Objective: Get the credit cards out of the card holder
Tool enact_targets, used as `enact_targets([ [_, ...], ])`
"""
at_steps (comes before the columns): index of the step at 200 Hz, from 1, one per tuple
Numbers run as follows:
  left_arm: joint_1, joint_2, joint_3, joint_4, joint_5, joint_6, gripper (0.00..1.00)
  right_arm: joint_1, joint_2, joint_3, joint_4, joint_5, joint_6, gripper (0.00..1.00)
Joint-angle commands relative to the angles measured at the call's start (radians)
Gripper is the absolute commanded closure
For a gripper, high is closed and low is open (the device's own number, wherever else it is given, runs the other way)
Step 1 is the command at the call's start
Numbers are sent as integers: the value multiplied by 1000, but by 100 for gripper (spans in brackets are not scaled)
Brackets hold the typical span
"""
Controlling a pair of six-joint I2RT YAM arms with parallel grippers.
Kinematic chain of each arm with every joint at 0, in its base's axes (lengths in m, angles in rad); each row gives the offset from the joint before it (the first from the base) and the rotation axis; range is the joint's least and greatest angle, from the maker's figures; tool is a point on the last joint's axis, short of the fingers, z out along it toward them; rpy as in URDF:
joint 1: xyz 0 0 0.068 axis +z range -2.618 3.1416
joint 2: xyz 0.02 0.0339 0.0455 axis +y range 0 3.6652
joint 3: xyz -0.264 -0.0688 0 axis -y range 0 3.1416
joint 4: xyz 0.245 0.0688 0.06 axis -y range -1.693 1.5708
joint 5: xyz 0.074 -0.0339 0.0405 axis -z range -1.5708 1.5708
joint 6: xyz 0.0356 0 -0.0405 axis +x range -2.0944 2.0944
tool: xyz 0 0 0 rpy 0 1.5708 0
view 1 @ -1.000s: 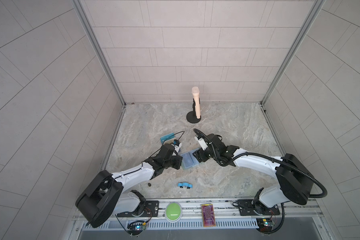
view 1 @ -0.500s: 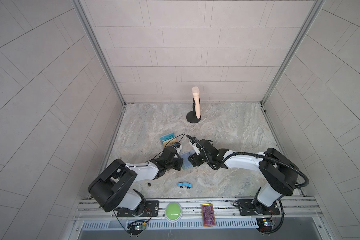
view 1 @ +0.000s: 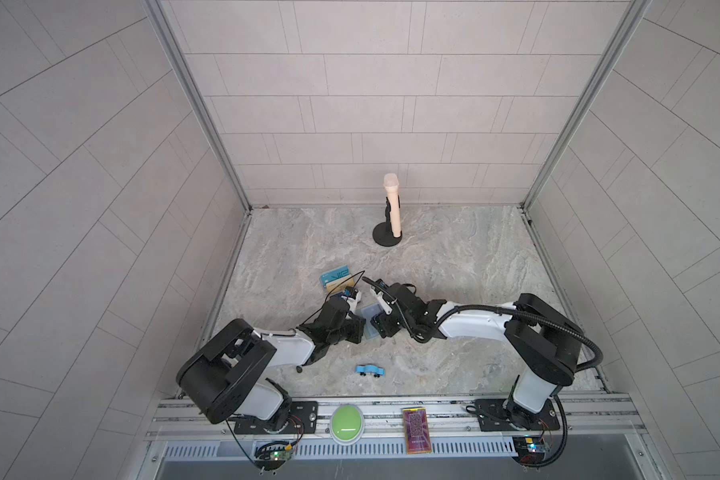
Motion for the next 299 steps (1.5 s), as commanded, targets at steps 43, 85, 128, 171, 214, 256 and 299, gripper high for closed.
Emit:
enact_targets([
  [43, -7, 65, -62, 12, 14, -20, 100, 24, 49, 33, -32, 34, -7, 25],
  [85, -7, 69, -66, 24, 20, -25, 100, 28, 72, 50, -61, 59, -20, 26],
  [128, -7, 78, -69, 30, 20, -25, 100, 33, 96, 76, -119, 111, -22, 33],
  [171, -7, 80, -69, 31, 22, -26, 100, 33, 96, 80, -145, 139, -22, 41],
  [214, -7, 86, -64, 31, 26, -21, 100, 31, 58, 80, -178, 217, -7, 45],
  [256, -8, 87, -63, 27, 34, -17, 100, 27, 28, 84, -230, 312, 0, 48],
  [299, -12, 92, -56, 20, 39, -8, 100, 6, -7, 76, -261, 364, 17, 52],
])
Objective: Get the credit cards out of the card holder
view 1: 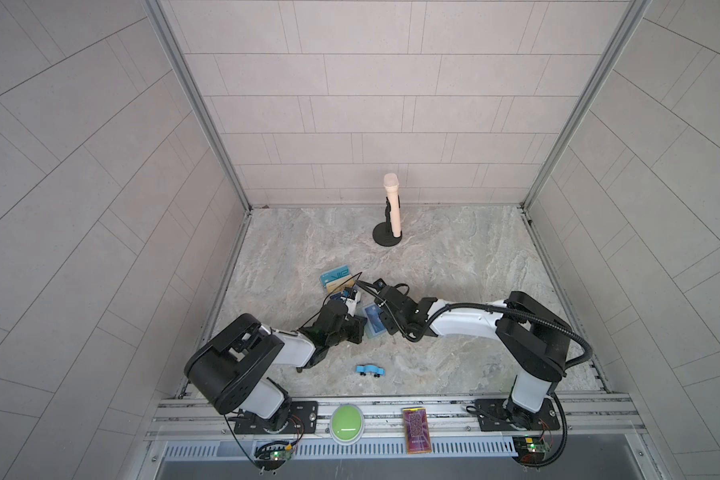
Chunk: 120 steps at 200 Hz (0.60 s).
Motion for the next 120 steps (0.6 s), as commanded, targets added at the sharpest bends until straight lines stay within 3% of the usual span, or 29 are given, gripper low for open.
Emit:
enact_targets([
  [1, -13, 41, -17, -130, 25, 15, 100, -15, -47, -10, -71, 77, 24, 52],
  [88, -22, 42, -7, -149, 26, 28, 100, -69, -169, -12, -200, 181, 19, 50],
  [120, -22, 43, -4, -155, 18, 26, 100, -102, -222, 25, -255, 36, 0, 45],
])
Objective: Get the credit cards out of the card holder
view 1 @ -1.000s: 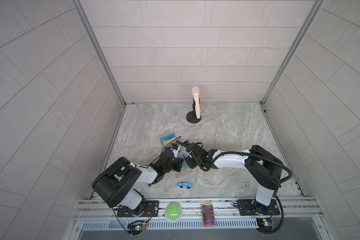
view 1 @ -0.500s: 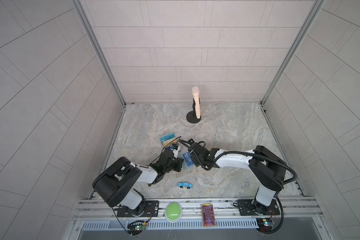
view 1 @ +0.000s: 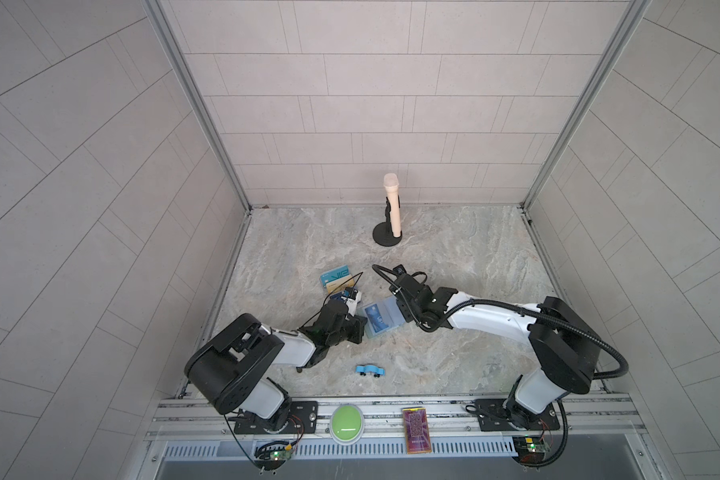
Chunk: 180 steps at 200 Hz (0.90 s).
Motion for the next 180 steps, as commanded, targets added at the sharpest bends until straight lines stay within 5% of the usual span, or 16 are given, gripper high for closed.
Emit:
enact_targets([
  [1, -20, 42, -10, -146, 19, 16, 100, -18, -52, 30, -79, -75, -5, 45],
  [35, -20, 45, -4, -155, 15, 18, 100, -17, -64, 85, -98, -279, -66, 43],
  [84, -22, 55, -5, -146, 5, 12, 100, 25, 9, 32, 62, -391, -61, 37],
  [180, -29, 59, -10, -142, -10, 10, 100, 79, 178, 48, 194, -378, -26, 29],
])
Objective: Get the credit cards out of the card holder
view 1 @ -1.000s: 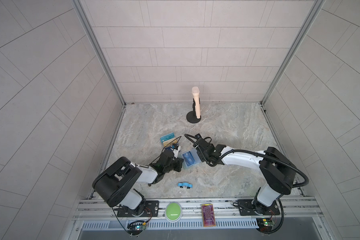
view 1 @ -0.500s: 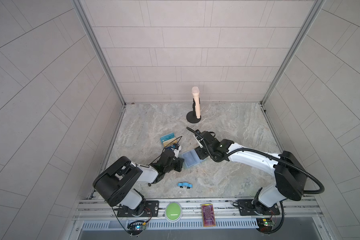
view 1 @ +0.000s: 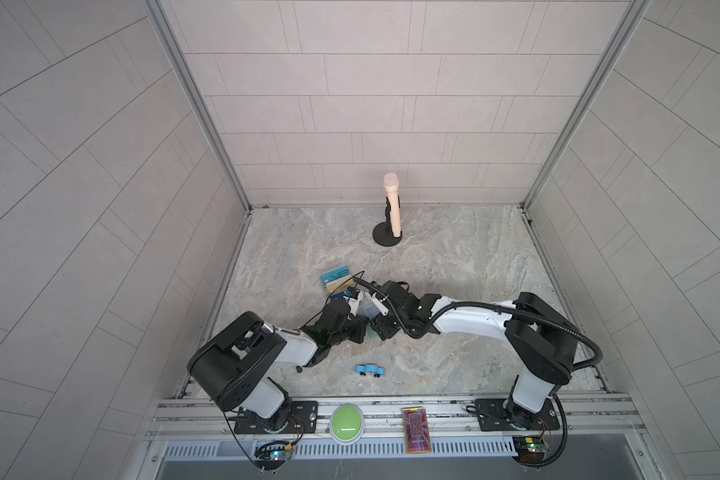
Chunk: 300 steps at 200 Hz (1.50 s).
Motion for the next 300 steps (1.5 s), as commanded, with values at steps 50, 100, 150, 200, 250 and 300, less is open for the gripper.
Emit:
enact_targets([
  [50, -14, 44, -25, -141, 1, 3, 100, 5, 66, 8, 34, 62, 23, 33],
  [100, -14, 45, -26, -143, -2, 3, 100, 10, 68, 10, -20, 205, 34, 41],
  [150, -14, 45, -25, -144, -2, 3, 100, 8, 33, 7, -65, 324, 58, 45],
  [200, -14, 45, -24, -145, 1, 6, 100, -7, 8, 20, -104, 361, 72, 55],
  [250, -14, 48, -23, -146, 3, 8, 100, -16, -14, 23, -140, 396, 71, 59],
  [300, -14, 44, -21, -149, 0, 10, 100, -25, -40, 28, -205, 491, 85, 64],
])
